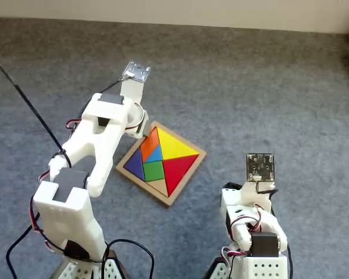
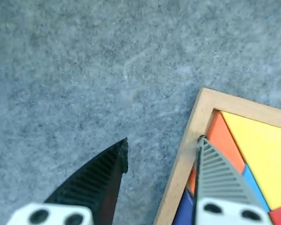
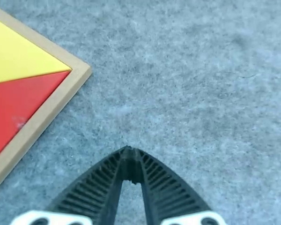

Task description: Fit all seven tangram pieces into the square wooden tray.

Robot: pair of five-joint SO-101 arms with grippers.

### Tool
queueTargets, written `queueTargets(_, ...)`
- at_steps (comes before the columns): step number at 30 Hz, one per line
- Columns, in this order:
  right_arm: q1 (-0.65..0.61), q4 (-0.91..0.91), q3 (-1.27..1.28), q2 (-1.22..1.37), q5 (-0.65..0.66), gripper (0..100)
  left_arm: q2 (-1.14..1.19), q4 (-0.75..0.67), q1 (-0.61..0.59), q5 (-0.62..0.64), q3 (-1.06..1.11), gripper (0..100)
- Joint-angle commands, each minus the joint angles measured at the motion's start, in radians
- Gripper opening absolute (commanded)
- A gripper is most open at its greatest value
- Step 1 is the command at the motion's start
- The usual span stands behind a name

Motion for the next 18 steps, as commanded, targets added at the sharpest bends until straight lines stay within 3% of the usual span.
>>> queueTargets(1,0.01,0.008,0.124,-0.016,-0.003,0.5,-0.007,0.012,0.016,0.005,-0.048,21)
queueTargets(9,0.01,0.008,0.124,-0.016,-0.003,0.5,-0.127,0.005,0.013,0.003,0.041,18)
queueTargets(18,0.012,0.008,0.124,-0.018,-0.003,0.5,-0.369,-0.187,0.012,-0.003,0.321,18)
